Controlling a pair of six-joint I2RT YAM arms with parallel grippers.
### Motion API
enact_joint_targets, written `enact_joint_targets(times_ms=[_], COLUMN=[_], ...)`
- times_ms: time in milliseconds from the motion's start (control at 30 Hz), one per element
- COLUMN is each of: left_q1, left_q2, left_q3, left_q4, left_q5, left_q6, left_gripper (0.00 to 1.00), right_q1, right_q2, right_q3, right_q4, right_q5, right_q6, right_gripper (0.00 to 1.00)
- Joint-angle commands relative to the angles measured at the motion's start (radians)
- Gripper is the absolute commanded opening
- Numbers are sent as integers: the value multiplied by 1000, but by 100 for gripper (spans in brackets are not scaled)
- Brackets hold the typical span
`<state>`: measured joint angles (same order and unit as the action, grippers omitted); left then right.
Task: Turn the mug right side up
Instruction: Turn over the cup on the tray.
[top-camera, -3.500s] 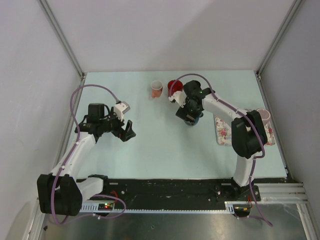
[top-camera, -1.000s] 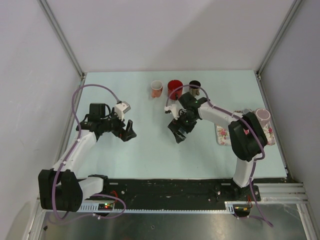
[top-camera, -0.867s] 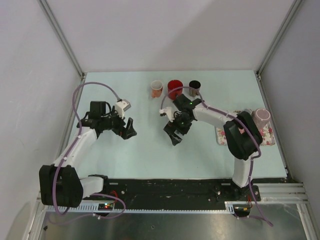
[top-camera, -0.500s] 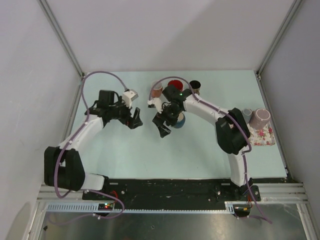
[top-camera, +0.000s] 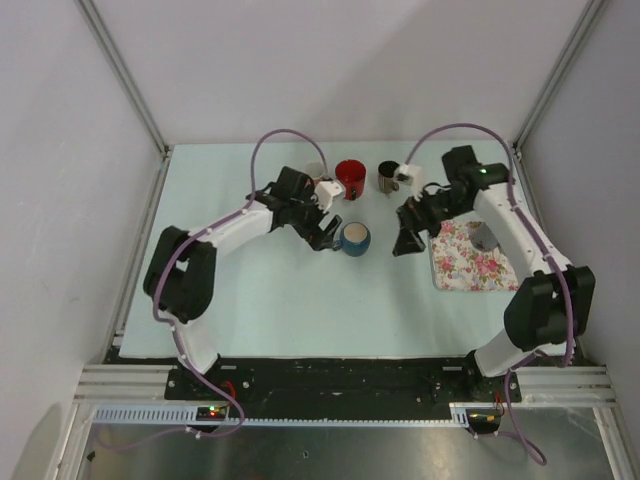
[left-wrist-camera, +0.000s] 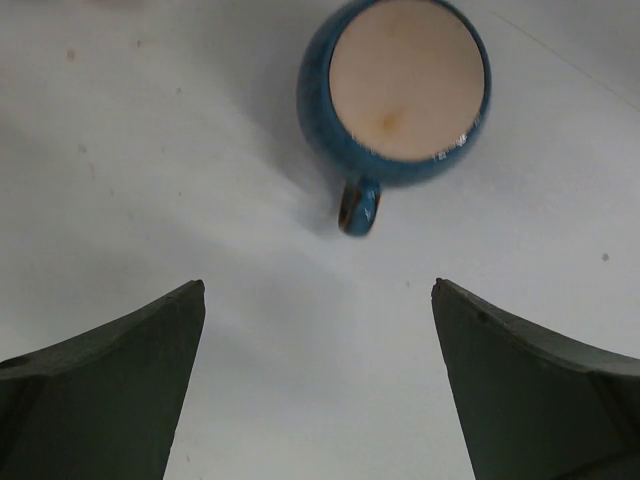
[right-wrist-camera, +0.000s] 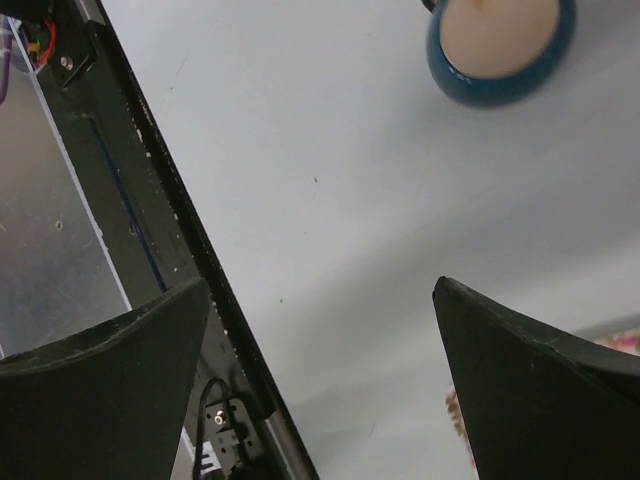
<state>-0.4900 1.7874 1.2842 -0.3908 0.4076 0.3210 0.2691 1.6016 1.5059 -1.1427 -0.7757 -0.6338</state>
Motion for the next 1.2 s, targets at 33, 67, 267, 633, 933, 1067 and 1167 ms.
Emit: enact_joint_targets(times_ms=[33, 67, 267, 633, 933, 1067, 1167], left_q1=[-58, -64, -102, -118, -120, -122, -122], left_q2=[93, 105, 167, 238, 279, 278, 275], left_q3=[111, 120, 162, 210, 264, 272, 280], left_q4=[24, 23, 19, -16, -50, -50, -50], left_q5=[-104, -111, -131, -79, -70, -61, -52], left_q6=[59, 67, 101, 113, 102, 93, 72], left_gripper=[98, 98, 88, 66, 45, 32, 6], right_q1=[-141, -156, -193, -242, -261, -260, -257], right_q2=[-121, -138, -214, -214, -207, -193, -182], right_q3=[-64, -69, -99, -118, -127, -128, -129], right_q4=[-21, -21, -23, -19, -19, -19, -18], right_q5=[-167, -177, -212, -238, -255, -252, -256], right_q6=[-64, -70, -86, -85, -91, -92, -92], right_gripper=[100, 99, 99, 99, 100, 99, 99])
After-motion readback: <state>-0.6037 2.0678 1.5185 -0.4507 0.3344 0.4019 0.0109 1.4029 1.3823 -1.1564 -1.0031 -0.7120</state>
